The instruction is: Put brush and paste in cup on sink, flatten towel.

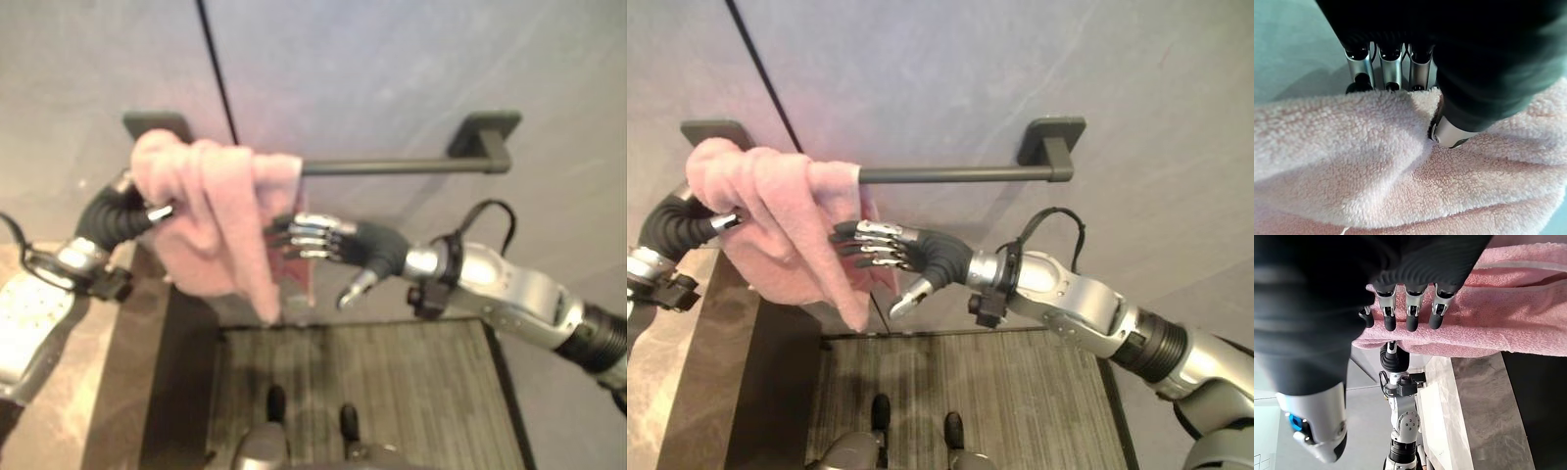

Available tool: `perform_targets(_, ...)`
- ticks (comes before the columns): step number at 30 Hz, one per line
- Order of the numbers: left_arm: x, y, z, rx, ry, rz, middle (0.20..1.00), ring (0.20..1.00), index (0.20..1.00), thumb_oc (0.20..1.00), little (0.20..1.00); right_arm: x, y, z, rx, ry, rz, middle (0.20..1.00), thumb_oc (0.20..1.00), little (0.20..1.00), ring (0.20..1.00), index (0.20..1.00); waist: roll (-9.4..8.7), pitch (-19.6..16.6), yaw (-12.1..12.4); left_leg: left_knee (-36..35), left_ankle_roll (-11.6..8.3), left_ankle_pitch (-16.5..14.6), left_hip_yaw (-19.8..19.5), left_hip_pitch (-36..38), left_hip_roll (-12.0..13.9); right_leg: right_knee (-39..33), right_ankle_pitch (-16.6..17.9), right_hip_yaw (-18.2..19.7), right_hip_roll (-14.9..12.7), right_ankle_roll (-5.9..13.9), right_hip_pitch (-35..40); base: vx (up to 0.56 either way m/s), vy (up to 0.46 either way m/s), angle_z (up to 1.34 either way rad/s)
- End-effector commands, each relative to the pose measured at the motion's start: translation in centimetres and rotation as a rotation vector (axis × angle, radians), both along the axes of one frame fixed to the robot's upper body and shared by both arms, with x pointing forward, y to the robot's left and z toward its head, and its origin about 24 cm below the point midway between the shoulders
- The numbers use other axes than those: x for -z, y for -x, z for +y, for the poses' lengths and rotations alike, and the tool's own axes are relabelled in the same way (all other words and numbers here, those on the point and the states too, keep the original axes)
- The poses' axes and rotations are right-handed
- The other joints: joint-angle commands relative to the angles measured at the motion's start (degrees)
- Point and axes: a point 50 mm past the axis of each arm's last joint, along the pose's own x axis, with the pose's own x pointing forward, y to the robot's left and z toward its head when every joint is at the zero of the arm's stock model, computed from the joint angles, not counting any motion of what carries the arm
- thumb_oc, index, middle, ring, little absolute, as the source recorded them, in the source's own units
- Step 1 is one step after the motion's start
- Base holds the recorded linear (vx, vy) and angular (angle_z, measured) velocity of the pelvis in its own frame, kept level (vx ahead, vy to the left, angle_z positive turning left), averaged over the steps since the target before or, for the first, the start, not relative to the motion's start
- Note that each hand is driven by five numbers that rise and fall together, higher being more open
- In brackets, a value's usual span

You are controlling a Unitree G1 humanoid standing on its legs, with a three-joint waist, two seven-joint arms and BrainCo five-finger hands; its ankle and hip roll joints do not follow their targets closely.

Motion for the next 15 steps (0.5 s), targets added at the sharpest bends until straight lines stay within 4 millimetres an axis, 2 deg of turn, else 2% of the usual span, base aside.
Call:
perform_targets(1,-1.0,-0.4,0.7,-0.036,-0.035,-0.057,0.200,0.200,0.200,0.200,0.200,-0.1,1.3,0.5,-0.055,-0.039,-0.010,1.000,1.000,1.000,1.000,1.000,-3.18,-2.5,0.7,0.7,-0.82,-3.7,-1.4,0.9,-0.7,1.6,4.6,-5.6,-9.2,7.29,-5.3,0.00,0.000,0.00)
perform_targets(15,-0.7,-1.0,0.0,-0.020,-0.027,-0.054,0.200,0.200,0.200,0.200,0.200,1.6,0.1,0.1,0.052,-0.014,-0.002,1.000,1.000,1.000,1.000,1.000,-2.39,-2.7,0.7,0.7,-0.83,-3.9,-1.6,1.1,-0.7,1.2,4.6,-5.8,-9.6,7.25,-4.8,0.00,0.000,0.00)
